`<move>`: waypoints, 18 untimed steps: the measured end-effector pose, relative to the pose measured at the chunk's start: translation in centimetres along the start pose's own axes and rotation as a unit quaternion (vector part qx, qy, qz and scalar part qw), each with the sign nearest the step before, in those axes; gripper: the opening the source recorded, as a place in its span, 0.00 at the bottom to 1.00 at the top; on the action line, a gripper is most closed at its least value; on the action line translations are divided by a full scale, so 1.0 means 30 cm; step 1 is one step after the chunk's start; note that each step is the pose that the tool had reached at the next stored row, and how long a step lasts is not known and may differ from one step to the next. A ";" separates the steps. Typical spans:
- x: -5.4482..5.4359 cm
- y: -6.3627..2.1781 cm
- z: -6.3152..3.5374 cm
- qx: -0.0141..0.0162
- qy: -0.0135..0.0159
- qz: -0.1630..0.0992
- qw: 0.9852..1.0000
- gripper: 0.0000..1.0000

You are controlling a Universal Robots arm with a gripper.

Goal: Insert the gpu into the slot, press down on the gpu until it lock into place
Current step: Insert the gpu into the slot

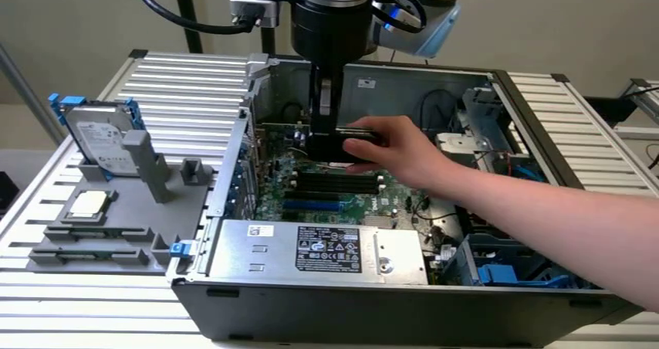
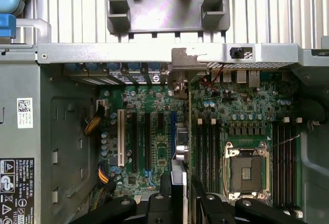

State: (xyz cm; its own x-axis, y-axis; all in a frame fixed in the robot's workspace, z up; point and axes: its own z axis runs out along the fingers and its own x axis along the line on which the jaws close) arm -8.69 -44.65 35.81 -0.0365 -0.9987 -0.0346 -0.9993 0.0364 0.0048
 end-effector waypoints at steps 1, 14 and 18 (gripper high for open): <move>0.000 0.000 0.000 0.000 0.000 0.000 1.000 0.26; 0.000 0.000 0.000 0.000 0.000 0.000 1.000 0.31; 0.000 0.000 0.000 0.000 0.000 0.000 1.000 0.26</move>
State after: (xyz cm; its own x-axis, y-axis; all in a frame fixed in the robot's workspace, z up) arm -8.69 -44.66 35.81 -0.0365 -0.9987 -0.0346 -0.9993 0.0364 0.0048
